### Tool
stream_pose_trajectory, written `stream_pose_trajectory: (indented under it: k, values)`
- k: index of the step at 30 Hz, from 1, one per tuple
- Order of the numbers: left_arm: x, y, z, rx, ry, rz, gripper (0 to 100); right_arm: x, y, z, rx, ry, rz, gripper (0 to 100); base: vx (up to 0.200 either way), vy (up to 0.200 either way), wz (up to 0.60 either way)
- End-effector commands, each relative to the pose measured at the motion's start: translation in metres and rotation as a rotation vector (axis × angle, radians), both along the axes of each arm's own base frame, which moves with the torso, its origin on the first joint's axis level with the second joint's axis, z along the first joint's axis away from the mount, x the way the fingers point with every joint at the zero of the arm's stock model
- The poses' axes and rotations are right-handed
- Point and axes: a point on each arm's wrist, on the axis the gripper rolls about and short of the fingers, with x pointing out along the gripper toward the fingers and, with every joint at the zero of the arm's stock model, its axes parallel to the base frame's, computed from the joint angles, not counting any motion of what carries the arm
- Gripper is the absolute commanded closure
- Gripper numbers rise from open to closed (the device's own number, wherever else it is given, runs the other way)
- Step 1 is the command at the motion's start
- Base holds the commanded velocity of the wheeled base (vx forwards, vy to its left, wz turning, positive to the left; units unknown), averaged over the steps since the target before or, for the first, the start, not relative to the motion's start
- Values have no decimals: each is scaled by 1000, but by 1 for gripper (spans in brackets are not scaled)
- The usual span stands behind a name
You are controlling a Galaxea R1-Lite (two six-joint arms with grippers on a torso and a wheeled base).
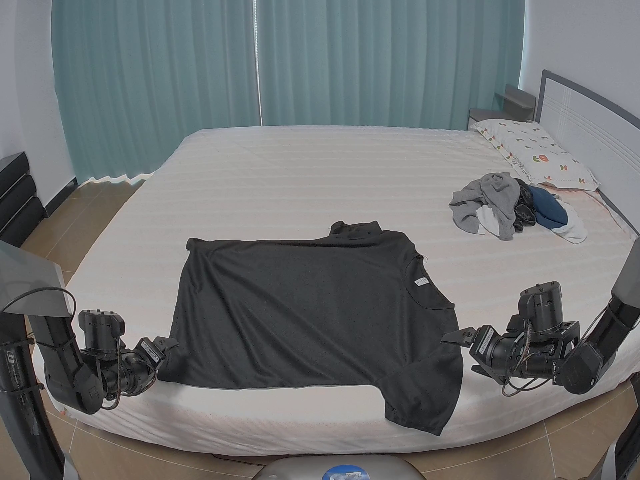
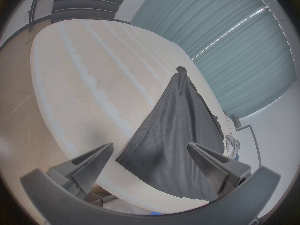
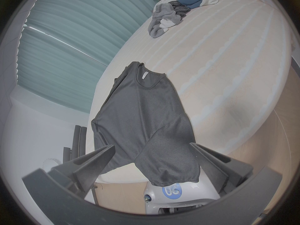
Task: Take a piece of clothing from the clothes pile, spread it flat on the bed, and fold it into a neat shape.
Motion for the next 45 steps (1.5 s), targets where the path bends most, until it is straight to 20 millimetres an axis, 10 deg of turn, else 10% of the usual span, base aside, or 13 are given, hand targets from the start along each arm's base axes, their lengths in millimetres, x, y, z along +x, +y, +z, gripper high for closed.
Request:
stream_pose_trajectory:
  k: [1,2,3,45]
  values:
    - [1,-1,-5,1,16,-3,0,1,0,-1,0,3,1,0,0,0,0]
    - [1,-1,-5,1,14,-4,0,0,0,-1,-1,4,1,0,0,0,0]
    - [1,-1,-5,1,16,-4,100,1,0,-1,0,3,1,0,0,0,0]
    - [-41,14,0,379,121,-120,100,1,5,-76,-184,18,171,0,0,0,0]
